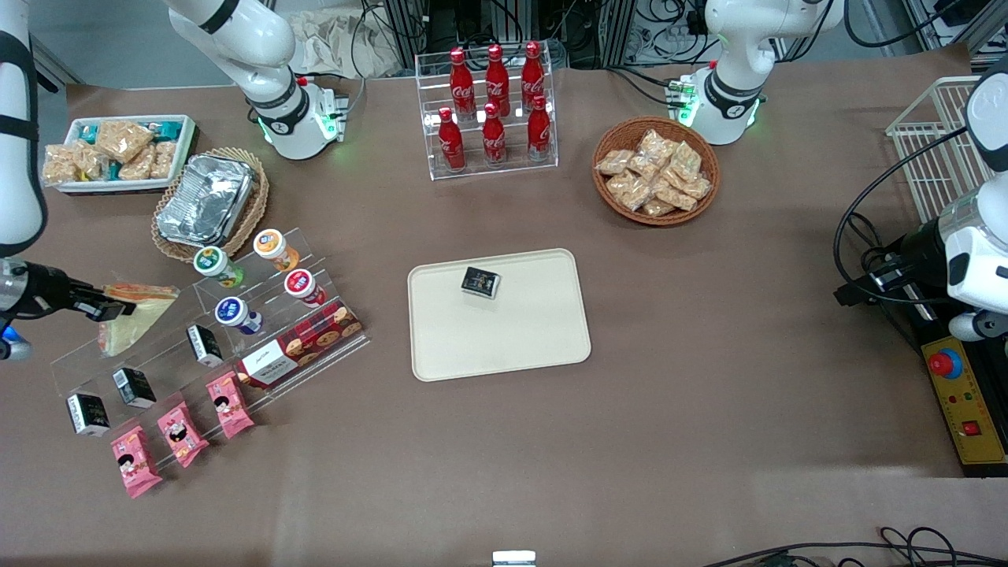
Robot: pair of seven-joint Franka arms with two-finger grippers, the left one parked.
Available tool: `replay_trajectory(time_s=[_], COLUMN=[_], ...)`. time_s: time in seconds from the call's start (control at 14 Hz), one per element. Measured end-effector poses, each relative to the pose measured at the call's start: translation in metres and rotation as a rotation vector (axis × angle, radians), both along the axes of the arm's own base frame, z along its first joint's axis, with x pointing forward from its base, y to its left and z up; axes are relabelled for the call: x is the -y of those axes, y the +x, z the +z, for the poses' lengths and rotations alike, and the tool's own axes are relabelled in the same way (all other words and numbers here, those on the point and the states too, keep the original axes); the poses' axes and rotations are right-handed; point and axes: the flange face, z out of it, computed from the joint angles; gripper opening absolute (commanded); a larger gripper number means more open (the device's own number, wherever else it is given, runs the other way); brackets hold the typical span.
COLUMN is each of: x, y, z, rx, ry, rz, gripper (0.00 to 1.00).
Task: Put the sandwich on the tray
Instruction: 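Lift the sandwich out of the rack with the right gripper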
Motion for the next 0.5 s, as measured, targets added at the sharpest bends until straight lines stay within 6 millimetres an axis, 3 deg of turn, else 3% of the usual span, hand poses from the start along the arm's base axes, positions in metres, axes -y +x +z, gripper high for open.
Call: replay_trajectory(time_s=[0.21,0.5], x=[-0.031,-0.074], y=[0.015,0.029], z=[0.044,0.084], rx=[0.003,0.059], ry=[0.004,0.015], rz=[0.07,0.279], gripper=[0.26,0.27])
